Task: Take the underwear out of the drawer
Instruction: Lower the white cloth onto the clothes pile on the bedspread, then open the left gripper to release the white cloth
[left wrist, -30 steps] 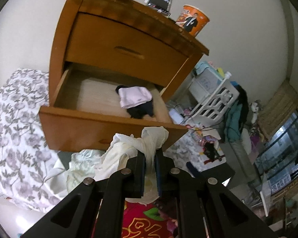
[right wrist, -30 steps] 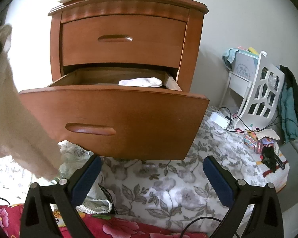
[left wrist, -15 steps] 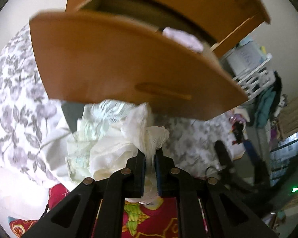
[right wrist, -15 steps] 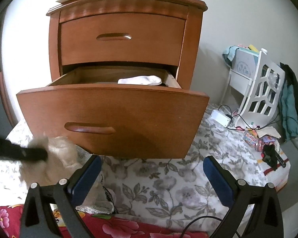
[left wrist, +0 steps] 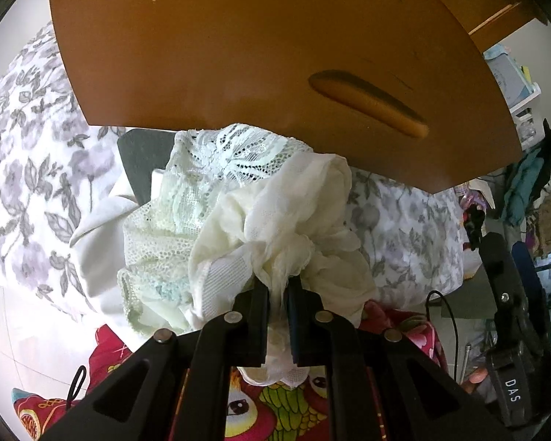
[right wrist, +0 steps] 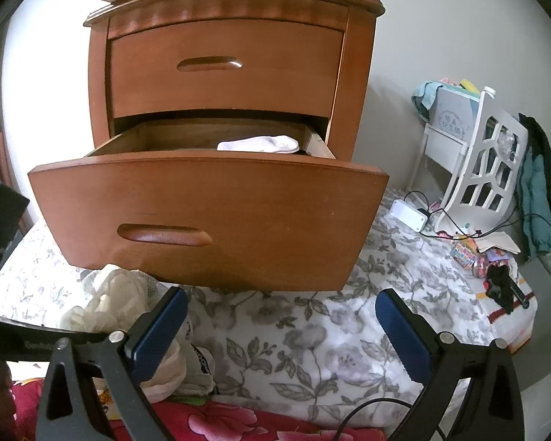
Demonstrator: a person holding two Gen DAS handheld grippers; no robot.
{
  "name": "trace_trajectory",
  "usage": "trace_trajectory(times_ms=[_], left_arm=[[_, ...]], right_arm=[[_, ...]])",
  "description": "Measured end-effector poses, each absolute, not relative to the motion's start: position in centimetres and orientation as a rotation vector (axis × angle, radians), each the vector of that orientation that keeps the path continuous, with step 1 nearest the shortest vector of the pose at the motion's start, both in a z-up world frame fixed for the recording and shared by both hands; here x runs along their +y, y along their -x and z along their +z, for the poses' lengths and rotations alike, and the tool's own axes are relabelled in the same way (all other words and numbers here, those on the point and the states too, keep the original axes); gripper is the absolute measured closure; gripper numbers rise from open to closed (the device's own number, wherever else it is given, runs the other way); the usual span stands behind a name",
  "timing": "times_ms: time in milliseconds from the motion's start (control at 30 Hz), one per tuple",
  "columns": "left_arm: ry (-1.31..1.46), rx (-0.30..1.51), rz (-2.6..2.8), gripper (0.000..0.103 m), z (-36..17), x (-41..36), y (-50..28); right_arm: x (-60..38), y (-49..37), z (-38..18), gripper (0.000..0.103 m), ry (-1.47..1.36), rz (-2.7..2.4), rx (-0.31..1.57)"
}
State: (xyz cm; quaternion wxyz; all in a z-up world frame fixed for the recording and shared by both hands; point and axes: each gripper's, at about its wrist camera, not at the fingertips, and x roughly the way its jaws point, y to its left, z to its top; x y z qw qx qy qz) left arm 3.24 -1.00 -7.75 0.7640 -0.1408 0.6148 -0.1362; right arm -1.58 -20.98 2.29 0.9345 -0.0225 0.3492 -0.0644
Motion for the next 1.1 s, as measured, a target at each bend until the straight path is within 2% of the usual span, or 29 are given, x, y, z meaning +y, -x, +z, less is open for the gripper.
trace_trajectory(times_ms=[167,200,267,333,900,1033,1100], left_arm=[[0.307,1.337,-0.294,0.091,-7.5,-0.8,-3.2],[0.306,1.337,-0.292,0.088,-7.4,-0.7,-3.1],[0.301,1.332,-0.288,0.074,-7.2,-0.7,-2.9],[0.294,1.324,-0.287,0.066,-6.8,-0.4,-2.8],[0.285,1.178,-0.190,0.037,-2.0,2.8,-2.6],[0.281,1.163,-0.140,0.020,-2.1,3.6,-2.6],[0.279,1.149,-0.121,0.018,-2.0,3.6,-2.5]], right_arm=[[-20.9,1.6,2.2,0.000,0.048,-0.132,0.717],[-20.9,1.6,2.2,0.000,0.047,-0.132,0.717],[-20.9,1.5,2.2,0.000,0.046,-0.131,0.718],[-20.9,1.5,2.1,0.000,0.044,-0.131,0.719],[-20.9,1.5,2.2,0.000,0.044,-0.131,0.720],[-20.9,1.5,2.2,0.000,0.045,-0.131,0.720],[-20.9,1.5,2.2,0.000,0.045,-0.131,0.720]])
